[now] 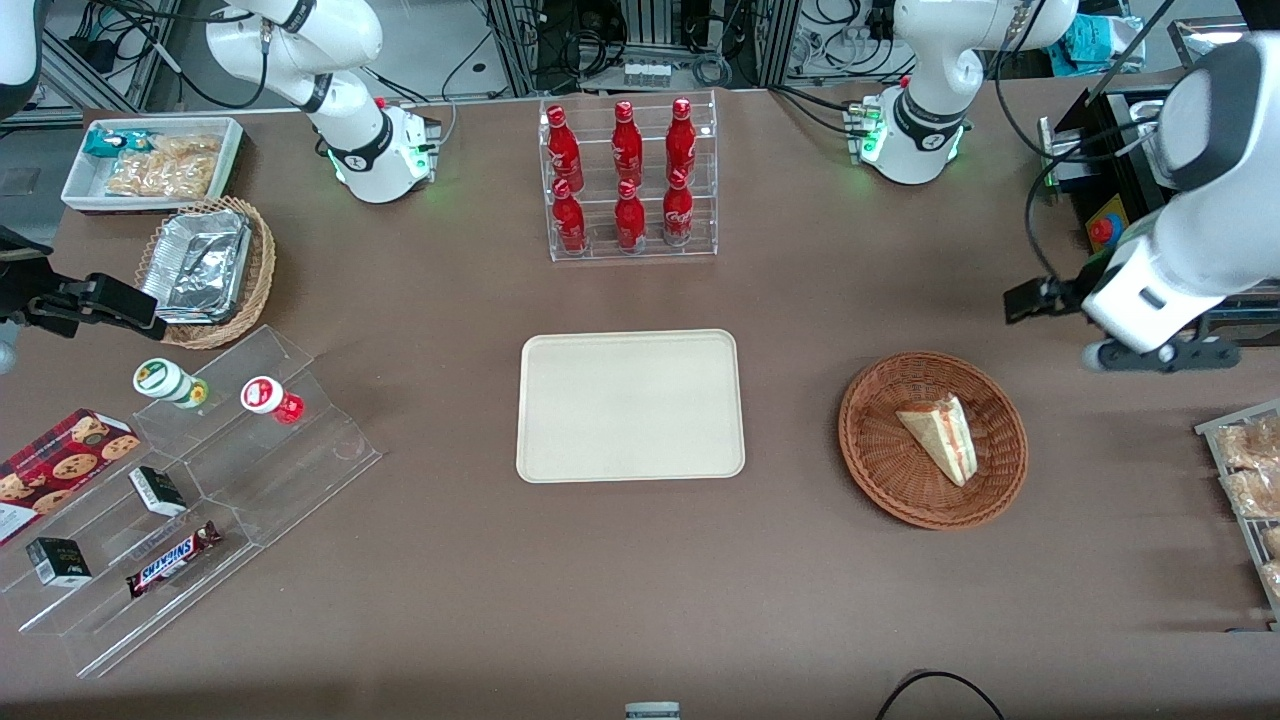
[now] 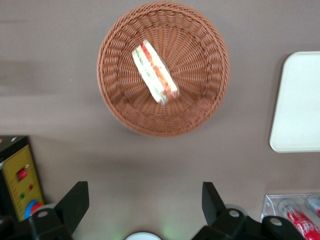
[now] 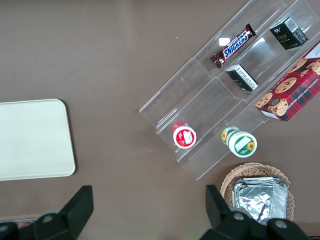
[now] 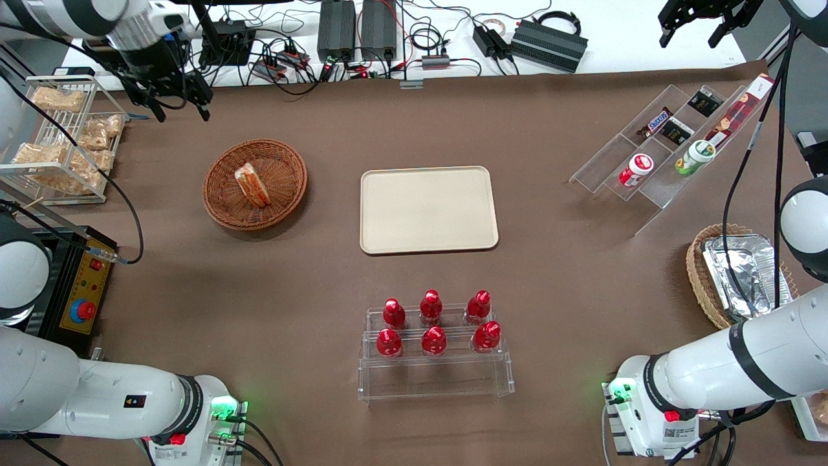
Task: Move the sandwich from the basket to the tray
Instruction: 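Move the left gripper down over the wrapped sandwich in the wicker basket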
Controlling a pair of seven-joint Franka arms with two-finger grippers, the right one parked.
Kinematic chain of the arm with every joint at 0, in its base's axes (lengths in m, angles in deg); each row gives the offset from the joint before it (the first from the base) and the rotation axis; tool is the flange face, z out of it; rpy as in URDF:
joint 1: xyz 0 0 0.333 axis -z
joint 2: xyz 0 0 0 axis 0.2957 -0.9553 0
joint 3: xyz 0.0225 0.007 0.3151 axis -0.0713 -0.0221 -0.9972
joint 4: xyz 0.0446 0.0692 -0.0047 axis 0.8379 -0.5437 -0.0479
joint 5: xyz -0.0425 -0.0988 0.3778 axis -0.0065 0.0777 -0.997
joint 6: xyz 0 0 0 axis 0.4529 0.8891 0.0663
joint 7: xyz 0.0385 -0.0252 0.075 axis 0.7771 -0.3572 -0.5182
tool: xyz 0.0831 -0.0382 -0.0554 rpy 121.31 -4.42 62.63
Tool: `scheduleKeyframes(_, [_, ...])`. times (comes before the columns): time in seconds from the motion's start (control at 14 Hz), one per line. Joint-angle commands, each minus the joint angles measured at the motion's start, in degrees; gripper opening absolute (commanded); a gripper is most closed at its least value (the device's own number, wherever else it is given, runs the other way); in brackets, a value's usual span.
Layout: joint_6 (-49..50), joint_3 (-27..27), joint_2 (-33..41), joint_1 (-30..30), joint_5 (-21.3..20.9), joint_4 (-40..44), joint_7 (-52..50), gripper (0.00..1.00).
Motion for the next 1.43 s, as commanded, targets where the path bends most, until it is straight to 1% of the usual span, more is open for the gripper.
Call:
scheduleKeyframes(0.0, [-11.01,-0.58,1.53,0.89,-0.88,-10.48,0.02,1.0])
scheduleKeyframes(0.14, [-19.1,-0.58,1.71,0.89,-0.62,-16.55,-0.25,1.0])
scheduleKeyframes(0.21, [-23.23,-0.58,1.71,0.8,-0.44,-19.45,-3.56,1.0])
scheduleKeyframes(0.36, [-30.62,-0.58,1.18,0.89,-0.79,-23.16,-13.91,1.0])
scheduleKeyframes(0.57, [-33.81,-0.49,-1.01,0.98,-0.61,-23.7,-23.86,1.0])
scheduleKeyframes(0.64, [-35.3,-0.49,-1.89,0.98,-0.61,-23.61,-28.77,1.0])
scheduleKeyframes(0.86, [-39.35,-0.58,-5.57,3.78,-0.96,-22.83,-47.13,1.0])
scheduleKeyframes(0.93, [-41.1,-0.58,-7.07,4.75,-1.05,-22.3,-50.84,1.0])
scheduleKeyframes(1.14, [-42.61,-0.58,-8.57,4.5,-1.23,-21.85,-50.97,1.0])
scheduleKeyframes(1.36, [-42.09,-0.66,-8.66,4.32,-1.23,-21.94,-47.98,1.0])
